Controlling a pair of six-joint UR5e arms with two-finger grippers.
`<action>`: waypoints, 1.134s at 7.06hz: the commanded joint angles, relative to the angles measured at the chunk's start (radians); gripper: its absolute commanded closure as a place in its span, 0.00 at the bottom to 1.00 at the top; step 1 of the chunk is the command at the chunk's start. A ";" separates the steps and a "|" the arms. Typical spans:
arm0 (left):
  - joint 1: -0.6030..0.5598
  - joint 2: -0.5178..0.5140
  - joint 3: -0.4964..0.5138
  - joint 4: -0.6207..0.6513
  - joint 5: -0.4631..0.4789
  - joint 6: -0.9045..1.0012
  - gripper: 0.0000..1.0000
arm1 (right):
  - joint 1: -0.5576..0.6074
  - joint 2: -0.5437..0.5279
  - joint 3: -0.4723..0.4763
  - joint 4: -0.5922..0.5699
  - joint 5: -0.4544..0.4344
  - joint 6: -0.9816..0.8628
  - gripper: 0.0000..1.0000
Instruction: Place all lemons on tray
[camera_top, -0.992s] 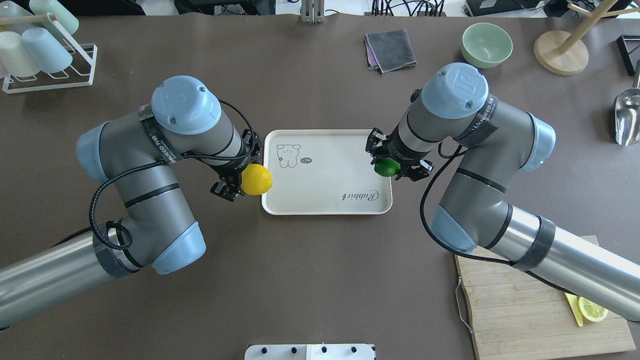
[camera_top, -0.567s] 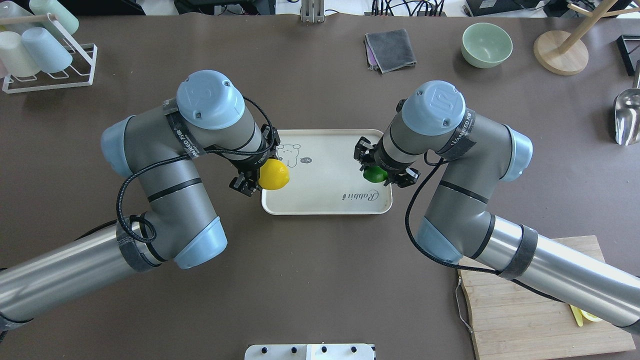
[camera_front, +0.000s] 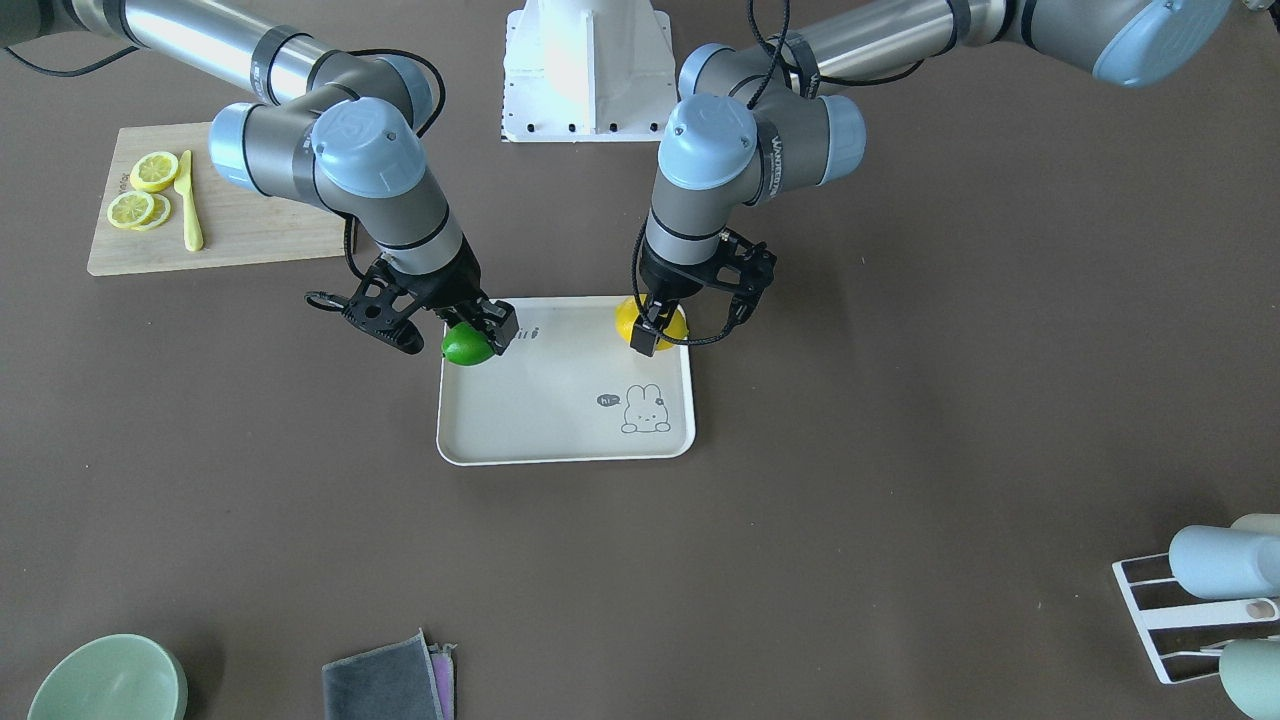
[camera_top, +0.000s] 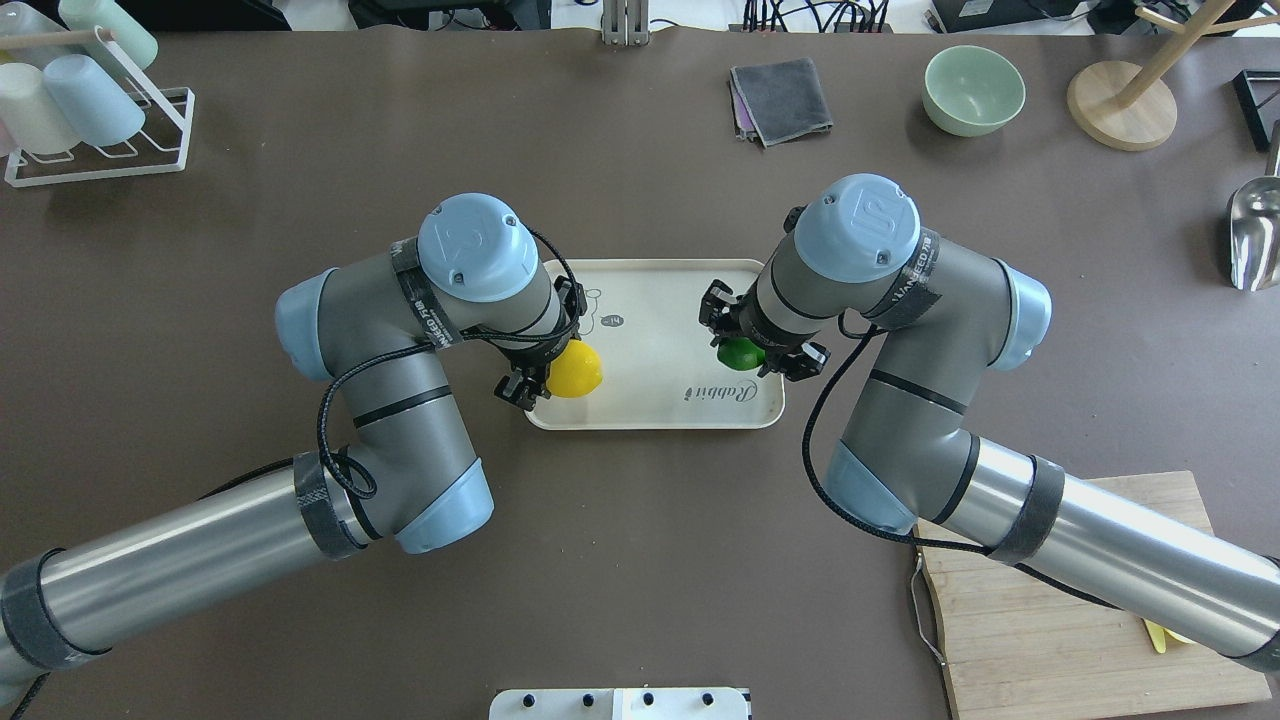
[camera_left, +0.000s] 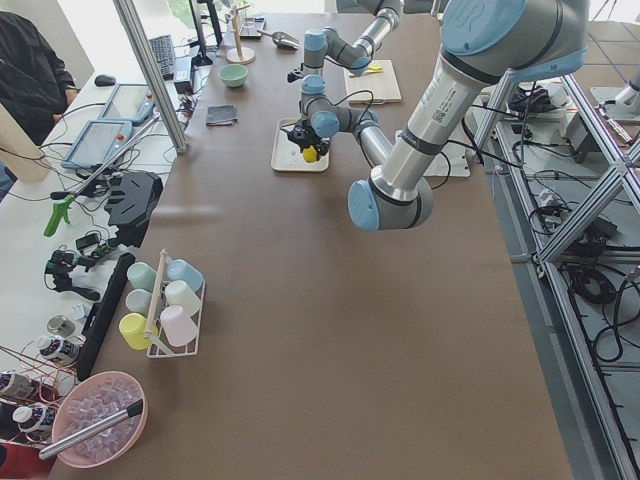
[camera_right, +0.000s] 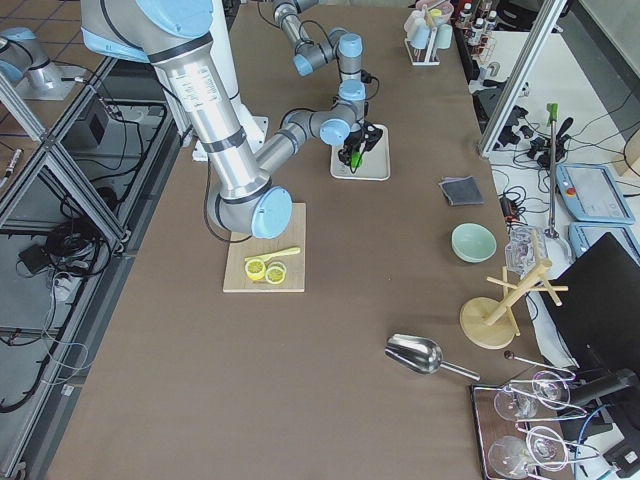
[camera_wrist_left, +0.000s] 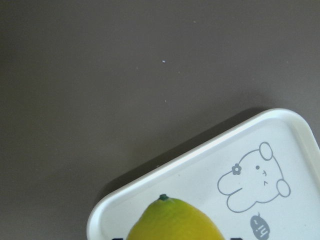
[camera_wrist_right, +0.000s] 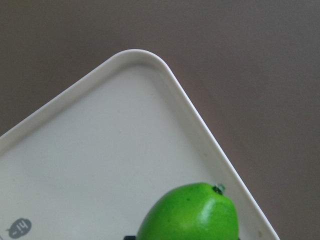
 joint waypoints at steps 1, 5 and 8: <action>0.003 -0.008 0.011 -0.010 0.001 -0.003 1.00 | -0.003 0.009 0.000 0.001 -0.001 0.006 1.00; 0.002 -0.011 0.014 -0.008 0.003 -0.002 0.28 | -0.012 0.006 -0.006 0.000 0.000 0.000 0.17; -0.007 -0.011 0.011 -0.001 0.003 -0.003 0.03 | -0.011 0.006 -0.007 0.000 -0.001 -0.001 0.00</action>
